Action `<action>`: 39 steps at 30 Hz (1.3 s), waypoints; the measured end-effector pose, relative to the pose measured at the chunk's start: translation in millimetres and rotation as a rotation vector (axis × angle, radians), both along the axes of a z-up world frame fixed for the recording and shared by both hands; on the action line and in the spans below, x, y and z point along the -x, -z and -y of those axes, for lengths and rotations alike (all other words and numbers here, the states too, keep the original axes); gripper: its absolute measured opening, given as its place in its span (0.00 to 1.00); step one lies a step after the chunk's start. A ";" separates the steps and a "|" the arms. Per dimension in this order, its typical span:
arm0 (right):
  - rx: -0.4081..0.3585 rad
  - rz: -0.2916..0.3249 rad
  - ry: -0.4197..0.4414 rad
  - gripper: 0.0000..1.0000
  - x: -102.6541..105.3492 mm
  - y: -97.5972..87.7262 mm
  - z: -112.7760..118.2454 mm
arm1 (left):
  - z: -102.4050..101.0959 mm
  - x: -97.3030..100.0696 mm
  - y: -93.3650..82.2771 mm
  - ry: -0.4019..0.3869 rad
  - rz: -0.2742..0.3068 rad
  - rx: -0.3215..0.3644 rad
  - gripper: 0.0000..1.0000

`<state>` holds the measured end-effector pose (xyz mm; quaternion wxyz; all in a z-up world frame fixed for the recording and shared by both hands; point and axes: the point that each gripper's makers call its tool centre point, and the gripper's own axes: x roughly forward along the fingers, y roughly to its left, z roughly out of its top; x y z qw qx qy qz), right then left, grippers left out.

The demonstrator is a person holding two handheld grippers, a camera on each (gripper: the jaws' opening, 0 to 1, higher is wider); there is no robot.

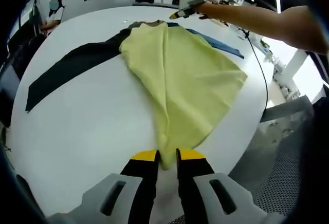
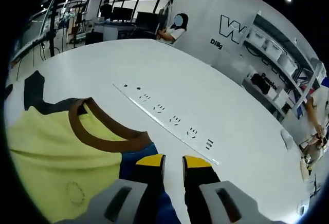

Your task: Fold the garment on the visible template until the final outline fits inside the template.

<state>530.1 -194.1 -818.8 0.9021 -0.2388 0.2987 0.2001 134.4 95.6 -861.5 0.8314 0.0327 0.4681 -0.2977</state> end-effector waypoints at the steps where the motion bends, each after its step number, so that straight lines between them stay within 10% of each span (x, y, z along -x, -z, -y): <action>1: 0.002 0.004 -0.001 0.08 0.9 -1.5 -0.3 | 0.5 0.3 -0.3 0.000 0.000 0.002 0.15; 17: -0.012 0.060 -0.031 0.06 33.6 -34.0 -6.2 | -11.7 -13.7 -19.2 -0.051 0.062 0.019 0.22; 39: -0.041 0.104 -0.060 0.07 139.3 -57.9 -11.5 | -8.1 -65.8 -51.6 -0.053 0.202 0.029 0.24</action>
